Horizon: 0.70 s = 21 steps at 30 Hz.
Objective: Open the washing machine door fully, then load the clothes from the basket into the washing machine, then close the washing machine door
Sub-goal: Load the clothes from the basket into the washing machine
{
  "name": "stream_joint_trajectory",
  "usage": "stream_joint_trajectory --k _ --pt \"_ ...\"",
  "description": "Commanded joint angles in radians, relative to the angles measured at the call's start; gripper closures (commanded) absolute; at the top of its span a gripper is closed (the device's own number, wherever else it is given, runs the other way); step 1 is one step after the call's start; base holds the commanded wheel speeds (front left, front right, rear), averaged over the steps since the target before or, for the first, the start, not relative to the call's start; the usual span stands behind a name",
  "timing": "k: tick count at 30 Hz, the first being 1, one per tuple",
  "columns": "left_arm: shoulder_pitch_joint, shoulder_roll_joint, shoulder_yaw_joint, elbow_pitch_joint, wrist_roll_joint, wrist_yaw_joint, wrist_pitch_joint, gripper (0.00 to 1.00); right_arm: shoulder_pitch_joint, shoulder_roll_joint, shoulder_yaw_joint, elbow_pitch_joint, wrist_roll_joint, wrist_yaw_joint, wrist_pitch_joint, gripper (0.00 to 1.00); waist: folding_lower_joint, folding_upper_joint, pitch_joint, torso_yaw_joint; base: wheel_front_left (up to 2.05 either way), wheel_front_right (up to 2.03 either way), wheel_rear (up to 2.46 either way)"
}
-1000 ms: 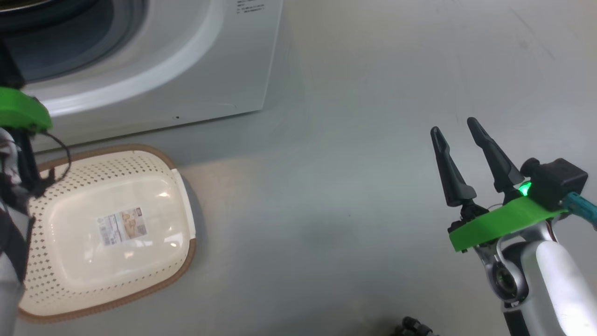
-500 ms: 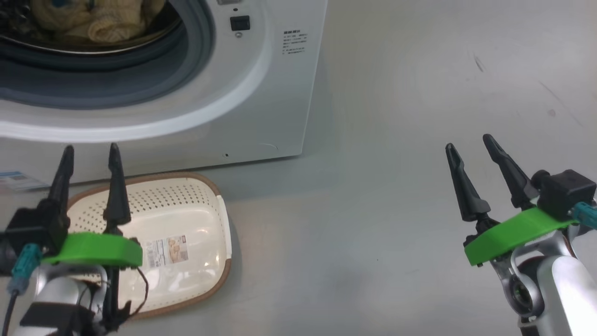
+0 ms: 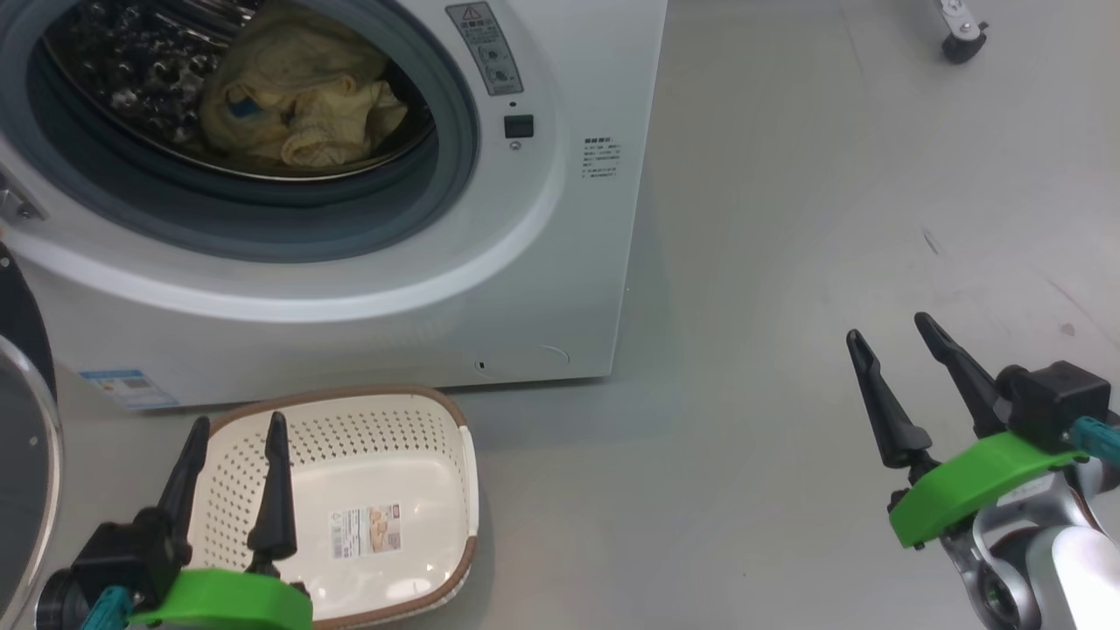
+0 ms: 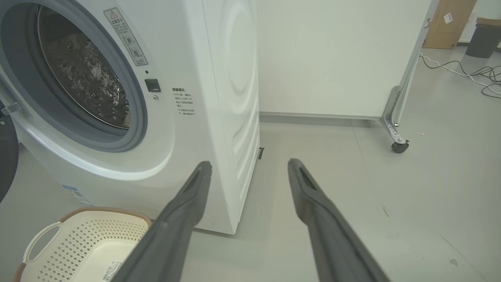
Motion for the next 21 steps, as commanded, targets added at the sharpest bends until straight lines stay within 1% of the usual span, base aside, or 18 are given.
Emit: stream_joint_trajectory --k 1,8,21 --pt "-0.01 0.015 0.043 -0.036 -0.003 0.193 -0.014 0.0 -0.006 -0.026 0.005 -0.04 -0.005 0.0 0.005 0.0 0.0001 -0.0001 -0.03 0.013 0.0 0.0 0.0" --pt "0.054 0.015 0.044 -0.047 -0.007 0.203 -0.019 0.0 0.037 -0.023 -0.009 -0.057 -0.011 0.0 0.03 0.0 0.0001 -0.0001 -0.082 0.018 0.0 0.0 0.0" --pt "0.07 0.021 0.038 -0.058 -0.003 0.223 -0.007 0.0 0.059 -0.015 -0.014 -0.065 -0.006 0.0 0.051 0.0 0.0001 -0.0001 -0.094 0.014 0.0 0.0 0.0"
